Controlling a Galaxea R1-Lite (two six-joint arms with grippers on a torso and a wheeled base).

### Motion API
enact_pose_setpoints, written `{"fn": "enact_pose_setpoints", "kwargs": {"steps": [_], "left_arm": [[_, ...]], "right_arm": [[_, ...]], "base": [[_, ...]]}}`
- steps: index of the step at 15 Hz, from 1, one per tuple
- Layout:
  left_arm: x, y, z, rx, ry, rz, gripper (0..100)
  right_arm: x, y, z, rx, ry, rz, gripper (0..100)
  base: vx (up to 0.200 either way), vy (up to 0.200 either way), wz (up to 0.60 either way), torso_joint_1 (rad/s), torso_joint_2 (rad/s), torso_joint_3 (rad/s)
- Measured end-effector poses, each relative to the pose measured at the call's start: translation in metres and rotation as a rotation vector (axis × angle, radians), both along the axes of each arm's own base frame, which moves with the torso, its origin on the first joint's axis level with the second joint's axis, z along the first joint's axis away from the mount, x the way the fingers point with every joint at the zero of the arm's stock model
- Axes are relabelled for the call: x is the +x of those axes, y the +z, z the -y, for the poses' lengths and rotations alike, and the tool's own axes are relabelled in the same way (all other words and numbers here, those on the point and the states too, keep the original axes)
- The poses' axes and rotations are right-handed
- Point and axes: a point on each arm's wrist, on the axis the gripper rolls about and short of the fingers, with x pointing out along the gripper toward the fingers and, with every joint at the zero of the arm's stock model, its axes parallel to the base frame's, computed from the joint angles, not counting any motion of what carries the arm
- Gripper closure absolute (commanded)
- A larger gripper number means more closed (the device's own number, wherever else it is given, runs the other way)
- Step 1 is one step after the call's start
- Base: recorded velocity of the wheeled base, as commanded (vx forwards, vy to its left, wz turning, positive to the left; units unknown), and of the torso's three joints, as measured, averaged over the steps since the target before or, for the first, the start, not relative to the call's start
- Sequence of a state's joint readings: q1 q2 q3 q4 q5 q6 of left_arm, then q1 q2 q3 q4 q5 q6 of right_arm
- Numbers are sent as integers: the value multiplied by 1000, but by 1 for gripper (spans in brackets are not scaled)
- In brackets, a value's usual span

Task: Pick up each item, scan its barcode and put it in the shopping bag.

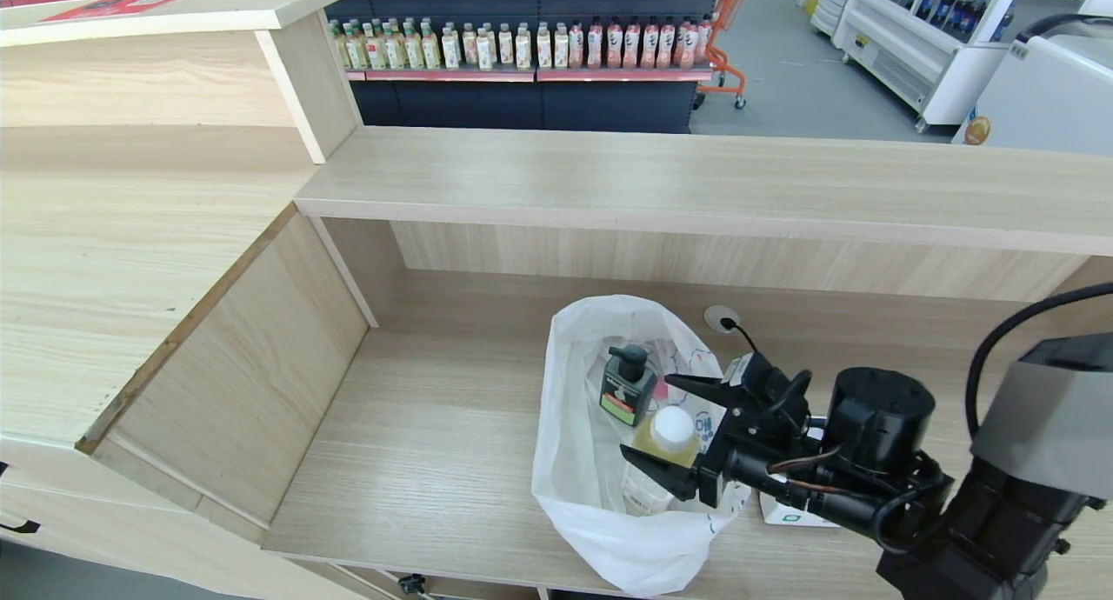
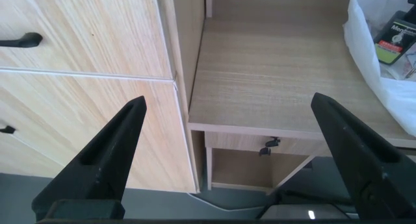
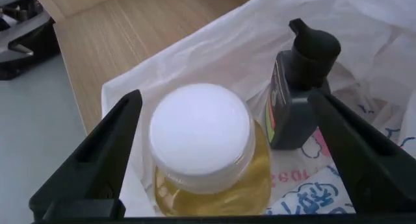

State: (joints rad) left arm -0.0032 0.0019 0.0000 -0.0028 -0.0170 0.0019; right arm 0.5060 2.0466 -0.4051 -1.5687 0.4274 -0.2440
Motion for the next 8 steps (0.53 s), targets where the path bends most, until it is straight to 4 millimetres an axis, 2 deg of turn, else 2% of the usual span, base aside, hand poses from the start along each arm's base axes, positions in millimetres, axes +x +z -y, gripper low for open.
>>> {"fn": "enact_pose_setpoints", "kwargs": {"steps": [5, 8], "left_arm": [[0, 0, 0, -1, 0, 0, 0], [0, 0, 0, -1, 0, 0, 0]], "right_arm": [[-45, 47, 19, 22, 17, -41, 0], [-72, 75, 41, 0, -41, -83, 0]], "base": [[0, 0, 0, 0, 0, 0], [0, 0, 0, 0, 0, 0]]}}
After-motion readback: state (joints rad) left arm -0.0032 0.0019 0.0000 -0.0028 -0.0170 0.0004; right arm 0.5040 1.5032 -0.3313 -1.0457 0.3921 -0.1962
